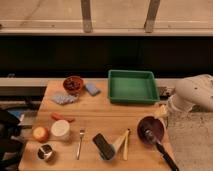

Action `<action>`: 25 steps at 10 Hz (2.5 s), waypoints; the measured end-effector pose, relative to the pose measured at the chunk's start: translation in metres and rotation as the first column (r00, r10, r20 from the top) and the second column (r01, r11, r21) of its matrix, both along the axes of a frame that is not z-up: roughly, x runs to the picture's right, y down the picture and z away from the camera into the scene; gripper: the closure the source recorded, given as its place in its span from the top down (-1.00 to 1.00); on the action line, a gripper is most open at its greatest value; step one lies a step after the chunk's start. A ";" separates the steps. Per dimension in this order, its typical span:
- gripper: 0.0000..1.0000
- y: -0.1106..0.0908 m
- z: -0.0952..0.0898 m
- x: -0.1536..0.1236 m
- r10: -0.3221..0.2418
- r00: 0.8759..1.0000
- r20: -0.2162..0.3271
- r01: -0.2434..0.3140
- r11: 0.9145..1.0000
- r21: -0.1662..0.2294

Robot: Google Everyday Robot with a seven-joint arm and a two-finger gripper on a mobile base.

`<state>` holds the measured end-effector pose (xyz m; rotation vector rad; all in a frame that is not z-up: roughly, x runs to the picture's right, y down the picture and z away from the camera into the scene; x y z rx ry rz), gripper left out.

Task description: Place eraser in metal cup

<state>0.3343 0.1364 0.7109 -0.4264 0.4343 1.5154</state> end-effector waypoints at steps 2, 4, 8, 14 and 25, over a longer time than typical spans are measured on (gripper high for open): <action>0.58 0.000 0.000 0.000 0.000 1.000 0.000 0.000 1.000 0.000; 0.58 0.000 0.000 0.000 0.000 1.000 0.000 0.000 1.000 0.000; 0.58 0.001 -0.002 -0.001 -0.023 1.000 -0.013 0.023 1.000 0.012; 0.58 -0.018 -0.011 -0.081 -0.246 0.967 0.068 0.241 0.967 0.080; 0.58 0.028 -0.057 -0.242 -0.603 0.690 0.400 0.597 0.787 0.156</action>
